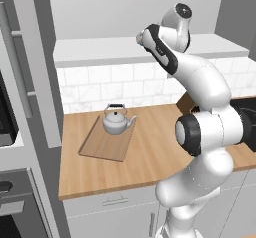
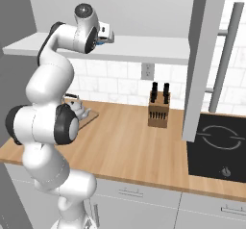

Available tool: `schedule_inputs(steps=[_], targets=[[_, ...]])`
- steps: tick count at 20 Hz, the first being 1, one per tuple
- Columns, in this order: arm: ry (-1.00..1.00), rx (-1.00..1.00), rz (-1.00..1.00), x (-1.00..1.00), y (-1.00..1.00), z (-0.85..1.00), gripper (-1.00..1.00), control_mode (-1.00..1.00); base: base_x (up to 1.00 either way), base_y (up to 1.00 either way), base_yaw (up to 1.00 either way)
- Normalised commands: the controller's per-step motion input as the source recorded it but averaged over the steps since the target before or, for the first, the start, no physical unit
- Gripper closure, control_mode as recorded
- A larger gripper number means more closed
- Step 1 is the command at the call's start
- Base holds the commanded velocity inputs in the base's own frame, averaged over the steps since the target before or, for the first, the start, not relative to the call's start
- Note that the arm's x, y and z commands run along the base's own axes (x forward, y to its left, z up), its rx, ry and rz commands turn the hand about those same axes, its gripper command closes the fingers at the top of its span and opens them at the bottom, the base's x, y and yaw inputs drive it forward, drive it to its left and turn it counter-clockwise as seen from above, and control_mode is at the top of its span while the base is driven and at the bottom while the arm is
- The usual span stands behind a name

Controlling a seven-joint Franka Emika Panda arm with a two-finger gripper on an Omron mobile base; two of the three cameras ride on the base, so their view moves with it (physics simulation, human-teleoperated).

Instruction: Pick the kettle from the counter and place it on the tray. Then pick the mug from the cabinet and place it on the tray. Then close the cabinet doors.

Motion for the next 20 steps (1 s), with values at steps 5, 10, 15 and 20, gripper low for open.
schedule_inputs(steps=[5,10,15,20], targets=[[-0.06,0.00,0.05,-0.50,0.00,0.00,1.00,-1.00,0.00,0.00,0.00],[-0.10,-0.01,0.14,-1.00,0.00,0.00,1.00,-1.00,0.00,0.00,0.00],[-0.08,-0.02,0.25,-1.00,0.01,0.00,1.00,-1.00,0.00,0.00,0.00],[0.04,-0.12,0.65,-1.00,0.41,-0.21,1.00,-1.00,0.00,0.00,0.00]])
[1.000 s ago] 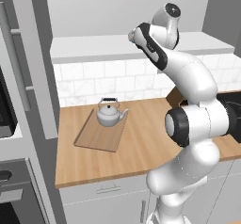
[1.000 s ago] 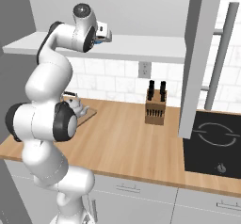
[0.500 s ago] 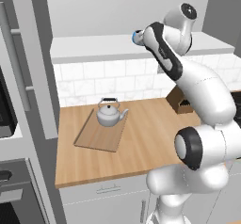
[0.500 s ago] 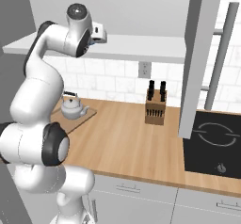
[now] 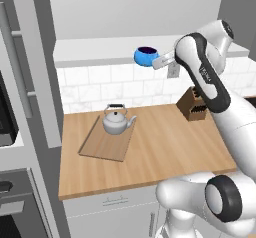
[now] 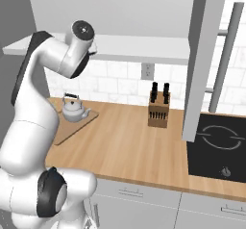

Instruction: Pick the kettle from the counter and place it on the tray. Then pick the mug from the cabinet and place it on the tray. Then close the cabinet doors.

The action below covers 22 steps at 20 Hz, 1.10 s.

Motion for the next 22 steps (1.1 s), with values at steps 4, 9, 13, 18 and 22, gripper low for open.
schedule_inputs(steps=[4,9,13,18,22], targets=[[0.12,-0.13,0.56,-0.87,0.79,-0.59,1.00,-1.00,0.00,0.00,0.00],[0.01,-0.01,0.41,-0.29,0.89,-0.95,1.00,-1.00,0.00,0.00,0.00],[-0.01,0.00,0.22,0.00,0.60,-1.00,1.00,-1.00,0.00,0.00,0.00],[-0.01,0.00,0.09,0.03,0.12,-1.00,1.00,-1.00,0.00,0.00,0.00],[0.00,0.00,0.09,0.20,0.00,-1.00,1.00,-1.00,0.00,0.00,0.00]])
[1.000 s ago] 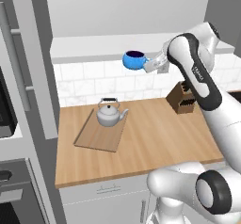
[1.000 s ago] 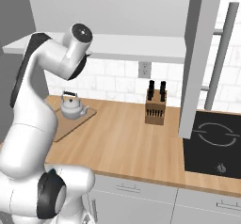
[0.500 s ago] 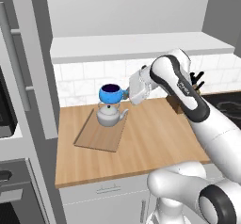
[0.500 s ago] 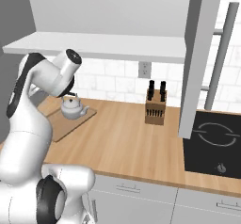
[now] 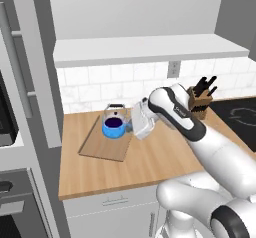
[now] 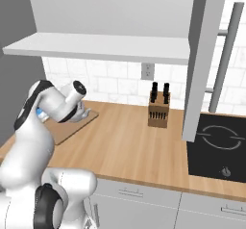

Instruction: Pick the kettle from the counter and place it on the tray. Then pick the mug from the cabinet and place it on the tray. Then close the cabinet doors.

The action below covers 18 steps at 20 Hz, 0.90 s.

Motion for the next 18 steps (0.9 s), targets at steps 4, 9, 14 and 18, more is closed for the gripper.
schedule_inputs(steps=[4,9,14,18], targets=[[-0.01,-0.04,0.08,0.38,0.00,-1.00,1.00,-1.00,0.00,0.00,0.00],[-0.01,-0.01,0.02,0.60,0.00,-0.79,1.00,-1.00,0.00,0.00,0.00],[0.00,0.00,0.00,0.56,0.02,-0.26,1.00,-1.00,0.00,0.00,0.00],[0.00,0.00,0.00,0.54,0.13,-0.10,1.00,-1.00,0.00,0.00,0.00]])
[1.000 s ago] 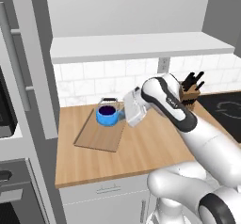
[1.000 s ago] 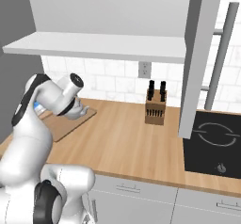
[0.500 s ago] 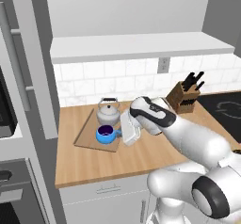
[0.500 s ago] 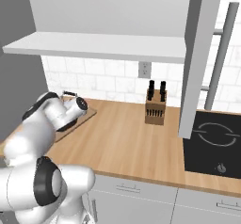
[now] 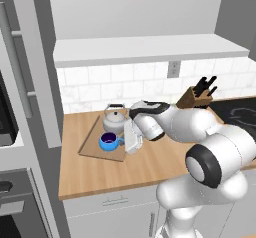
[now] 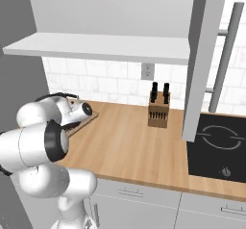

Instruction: Pick the kettle from the counter and place it on the tray. Then pick the mug from the cabinet and place it on the tray. Then close the cabinet doors.

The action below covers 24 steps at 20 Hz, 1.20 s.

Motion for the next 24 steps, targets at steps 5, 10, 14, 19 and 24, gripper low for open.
schedule_inputs(steps=[5,10,14,19,24], targets=[[0.00,0.00,0.00,0.48,0.19,-0.16,1.00,-1.00,0.00,0.00,0.00],[0.00,0.00,0.00,0.29,0.12,-0.22,1.00,-1.00,0.00,0.00,0.00],[0.00,0.00,0.00,0.07,0.08,-0.23,1.00,-1.00,0.00,0.00,0.00],[0.00,0.00,-0.01,0.01,0.01,-0.14,1.00,-1.00,0.00,0.00,0.00],[0.01,0.00,0.00,-0.04,-0.03,-0.09,-1.00,-1.00,0.00,0.00,0.00]])
